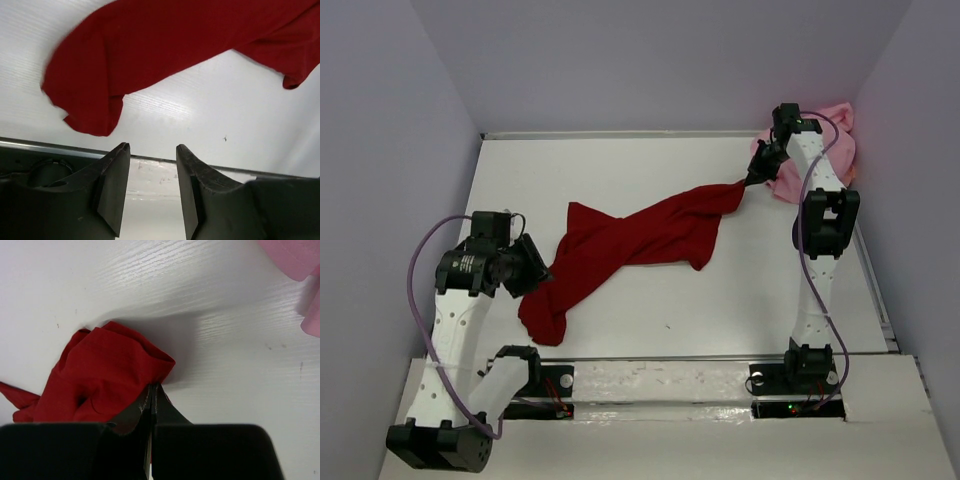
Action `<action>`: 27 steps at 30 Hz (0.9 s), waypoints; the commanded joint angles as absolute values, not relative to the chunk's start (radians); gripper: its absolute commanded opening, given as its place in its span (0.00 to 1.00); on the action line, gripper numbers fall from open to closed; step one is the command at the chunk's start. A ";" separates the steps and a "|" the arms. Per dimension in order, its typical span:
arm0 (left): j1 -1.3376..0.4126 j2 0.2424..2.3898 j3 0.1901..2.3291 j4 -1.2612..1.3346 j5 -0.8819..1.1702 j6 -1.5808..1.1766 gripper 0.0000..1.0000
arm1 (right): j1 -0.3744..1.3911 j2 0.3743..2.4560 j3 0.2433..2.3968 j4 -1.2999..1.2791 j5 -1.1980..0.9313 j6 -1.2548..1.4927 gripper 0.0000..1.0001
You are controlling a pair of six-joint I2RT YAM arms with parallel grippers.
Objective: Fold and stack the t-shirts
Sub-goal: Flatten out the tshirt
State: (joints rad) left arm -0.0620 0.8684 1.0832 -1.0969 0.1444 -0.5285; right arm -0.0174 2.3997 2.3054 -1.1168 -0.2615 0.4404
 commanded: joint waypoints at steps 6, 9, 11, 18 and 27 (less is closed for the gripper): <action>-0.143 0.899 0.951 -1.060 0.230 -0.503 0.60 | -0.012 2.350 2.365 -1.115 -0.304 0.426 0.00; -0.150 0.959 1.025 -1.010 0.164 -0.509 0.66 | -0.012 2.349 2.365 -1.109 -0.313 0.425 0.00; -0.150 1.015 1.052 -0.939 0.147 -0.520 0.66 | -0.012 2.350 2.368 -1.109 -0.322 0.426 0.00; -0.152 1.193 1.100 -0.752 0.108 -0.538 0.69 | -0.012 2.341 2.356 -1.101 -0.341 0.417 0.00; -0.137 1.429 1.149 -0.669 0.075 -0.526 0.70 | -0.012 2.313 2.322 -1.091 -0.351 0.400 0.00</action>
State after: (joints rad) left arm -0.1440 1.4105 1.1088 -0.7151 0.0963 -0.5396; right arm -0.0174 2.3951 2.3222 -1.1145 -0.3294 0.4217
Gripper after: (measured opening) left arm 0.701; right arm 0.010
